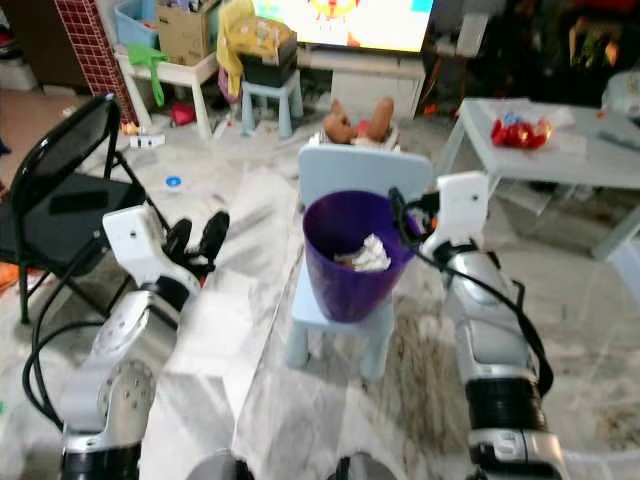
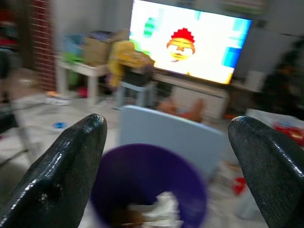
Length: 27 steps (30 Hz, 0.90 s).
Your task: Picking trash to rubbish bin
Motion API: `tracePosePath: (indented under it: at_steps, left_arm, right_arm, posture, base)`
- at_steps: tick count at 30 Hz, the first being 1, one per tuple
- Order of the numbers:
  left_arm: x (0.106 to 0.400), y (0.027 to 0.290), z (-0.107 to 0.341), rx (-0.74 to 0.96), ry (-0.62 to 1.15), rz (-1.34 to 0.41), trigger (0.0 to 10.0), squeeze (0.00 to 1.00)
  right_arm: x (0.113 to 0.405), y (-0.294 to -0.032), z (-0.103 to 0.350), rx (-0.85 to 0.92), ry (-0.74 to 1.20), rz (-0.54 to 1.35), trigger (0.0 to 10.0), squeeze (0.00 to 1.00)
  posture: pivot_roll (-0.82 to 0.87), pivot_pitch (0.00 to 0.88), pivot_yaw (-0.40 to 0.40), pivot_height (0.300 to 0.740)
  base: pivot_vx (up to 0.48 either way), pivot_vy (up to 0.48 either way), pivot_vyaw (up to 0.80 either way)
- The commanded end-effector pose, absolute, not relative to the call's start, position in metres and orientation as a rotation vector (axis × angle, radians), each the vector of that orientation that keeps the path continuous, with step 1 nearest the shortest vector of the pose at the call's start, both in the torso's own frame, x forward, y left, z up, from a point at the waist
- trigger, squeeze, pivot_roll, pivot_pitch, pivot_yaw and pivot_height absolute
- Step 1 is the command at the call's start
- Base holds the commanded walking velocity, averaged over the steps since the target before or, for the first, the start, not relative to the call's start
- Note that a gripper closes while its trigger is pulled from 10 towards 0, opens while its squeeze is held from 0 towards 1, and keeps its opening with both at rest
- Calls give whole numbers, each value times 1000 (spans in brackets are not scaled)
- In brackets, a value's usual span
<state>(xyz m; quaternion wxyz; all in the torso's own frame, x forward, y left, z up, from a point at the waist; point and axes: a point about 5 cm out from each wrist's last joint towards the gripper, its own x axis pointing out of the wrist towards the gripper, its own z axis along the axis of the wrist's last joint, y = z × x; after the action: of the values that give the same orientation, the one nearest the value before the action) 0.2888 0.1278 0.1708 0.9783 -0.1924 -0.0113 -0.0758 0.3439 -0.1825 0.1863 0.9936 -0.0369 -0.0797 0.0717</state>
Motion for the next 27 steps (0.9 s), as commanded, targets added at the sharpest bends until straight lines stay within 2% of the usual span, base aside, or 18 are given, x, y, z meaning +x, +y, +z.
tracePosePath:
  at_steps: [1, 27]
  left_arm:
    - [288, 123, 170, -391, -15, -170, 10000, 0]
    - [288, 117, 168, -390, -4, -206, 10000, 0]
  right_arm:
    - [341, -187, 181, -75, -144, 135, 10000, 0]
    - [342, -189, 180, -84, -137, 122, 10000, 0]
  posture:
    - [53, 71, -51, 740]
    - [40, 71, -47, 740]
  base:
    - [-360, 0, 0]
    - [-314, 0, 0]
